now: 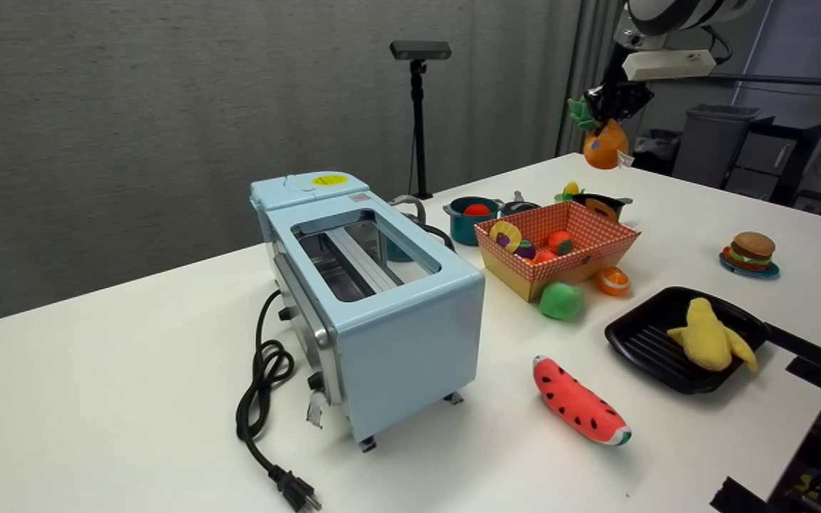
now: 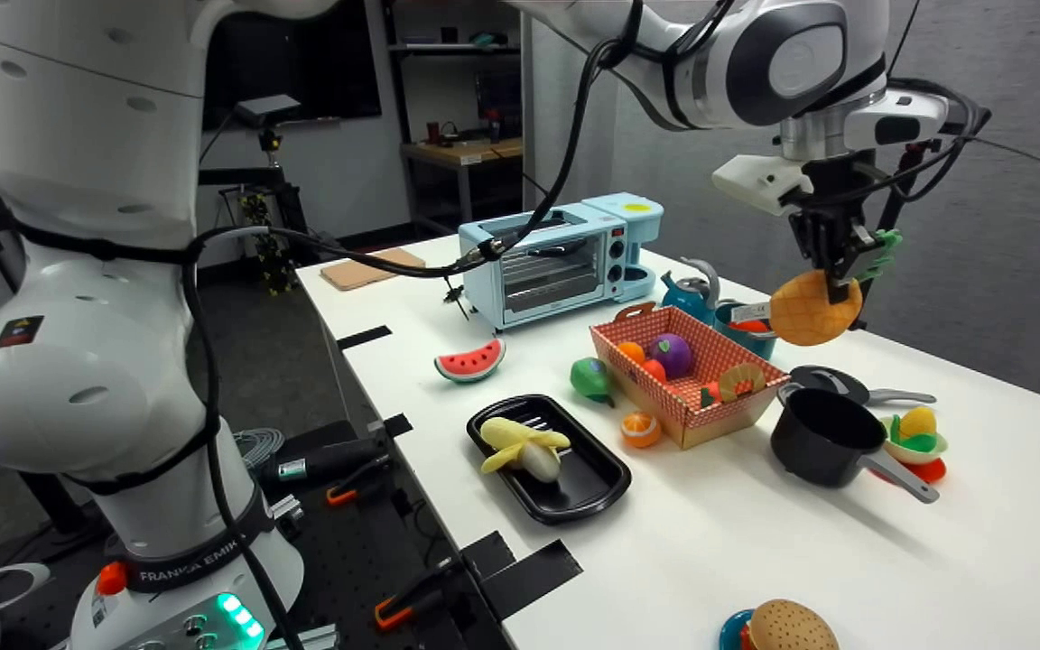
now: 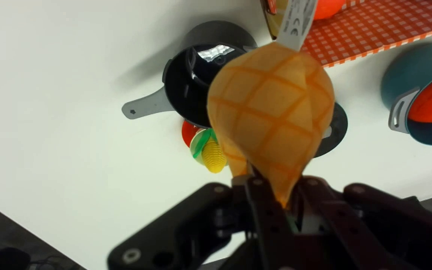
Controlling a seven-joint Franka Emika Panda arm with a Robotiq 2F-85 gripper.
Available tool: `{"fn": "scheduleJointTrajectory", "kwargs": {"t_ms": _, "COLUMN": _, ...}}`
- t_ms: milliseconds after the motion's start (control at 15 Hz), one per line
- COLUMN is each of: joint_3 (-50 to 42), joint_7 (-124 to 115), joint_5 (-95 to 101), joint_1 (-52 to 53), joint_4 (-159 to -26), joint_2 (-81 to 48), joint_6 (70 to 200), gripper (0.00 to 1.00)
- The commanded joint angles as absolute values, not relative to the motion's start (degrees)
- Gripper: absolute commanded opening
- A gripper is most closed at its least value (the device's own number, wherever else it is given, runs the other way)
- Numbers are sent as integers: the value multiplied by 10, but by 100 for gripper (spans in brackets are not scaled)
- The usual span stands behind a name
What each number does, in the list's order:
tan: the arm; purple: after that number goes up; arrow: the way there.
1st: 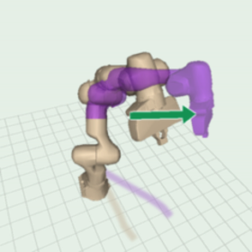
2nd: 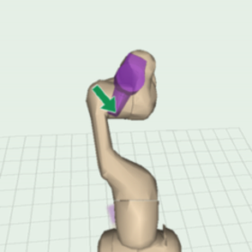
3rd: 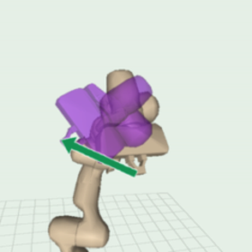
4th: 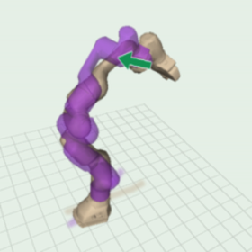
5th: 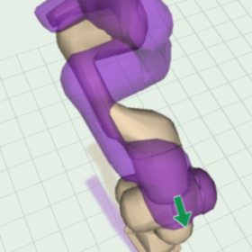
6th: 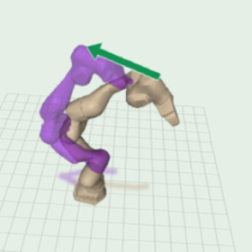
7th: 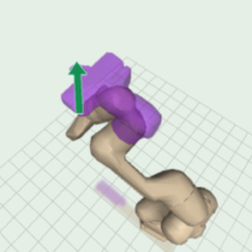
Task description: Pick up the pineapple from the pot and put it in the basket, then pick it up again and put it back in the pot
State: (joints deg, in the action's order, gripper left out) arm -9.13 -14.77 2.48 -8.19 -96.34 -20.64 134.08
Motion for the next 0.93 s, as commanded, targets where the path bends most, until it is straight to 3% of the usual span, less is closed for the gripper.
{"fn": "scheduleJointTrajectory", "kwargs": {"t_ms": 0, "joint_3": -94, "joint_7": -127, "joint_5": -1, "joint_1": -97, "joint_4": -960, "joint_2": -207, "joint_6": 1329, "gripper": 4}}
{"fn": "scheduleJointTrajectory", "kwargs": {"t_ms": 867, "joint_3": -97, "joint_7": -113, "joint_5": -45, "joint_1": -137, "joint_4": -931, "joint_2": -248, "joint_6": 1324, "gripper": 4}}
